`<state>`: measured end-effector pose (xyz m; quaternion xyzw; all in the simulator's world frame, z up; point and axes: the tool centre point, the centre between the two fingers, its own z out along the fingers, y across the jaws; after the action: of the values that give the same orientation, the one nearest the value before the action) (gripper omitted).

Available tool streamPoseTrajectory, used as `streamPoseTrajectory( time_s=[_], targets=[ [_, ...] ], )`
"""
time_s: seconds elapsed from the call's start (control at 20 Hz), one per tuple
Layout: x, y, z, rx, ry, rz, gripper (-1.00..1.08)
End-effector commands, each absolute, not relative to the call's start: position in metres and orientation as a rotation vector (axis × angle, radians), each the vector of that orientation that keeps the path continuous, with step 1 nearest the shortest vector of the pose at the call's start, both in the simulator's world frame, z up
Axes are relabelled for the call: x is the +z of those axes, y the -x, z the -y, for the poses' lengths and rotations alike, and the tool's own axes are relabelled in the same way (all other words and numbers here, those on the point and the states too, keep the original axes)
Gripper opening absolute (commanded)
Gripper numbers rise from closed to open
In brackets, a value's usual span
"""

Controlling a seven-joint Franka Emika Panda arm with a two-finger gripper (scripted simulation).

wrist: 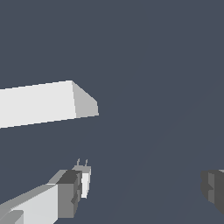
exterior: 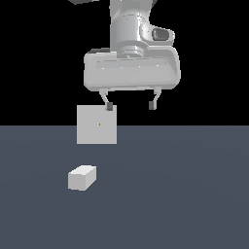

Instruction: Plug the charger into the wall socket.

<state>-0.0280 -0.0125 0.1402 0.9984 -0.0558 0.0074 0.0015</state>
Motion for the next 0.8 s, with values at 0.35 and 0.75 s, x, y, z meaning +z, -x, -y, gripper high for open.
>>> streamPoseTrajectory(
  time_s=[0.35, 0.75],
  targets=[
    [0.112, 0.057, -0.020, 0.145, -3.122, 0.236, 1.00],
    [0.085, 0.078, -0.048, 0.249, -3.106, 0.289, 1.00]
  ],
)
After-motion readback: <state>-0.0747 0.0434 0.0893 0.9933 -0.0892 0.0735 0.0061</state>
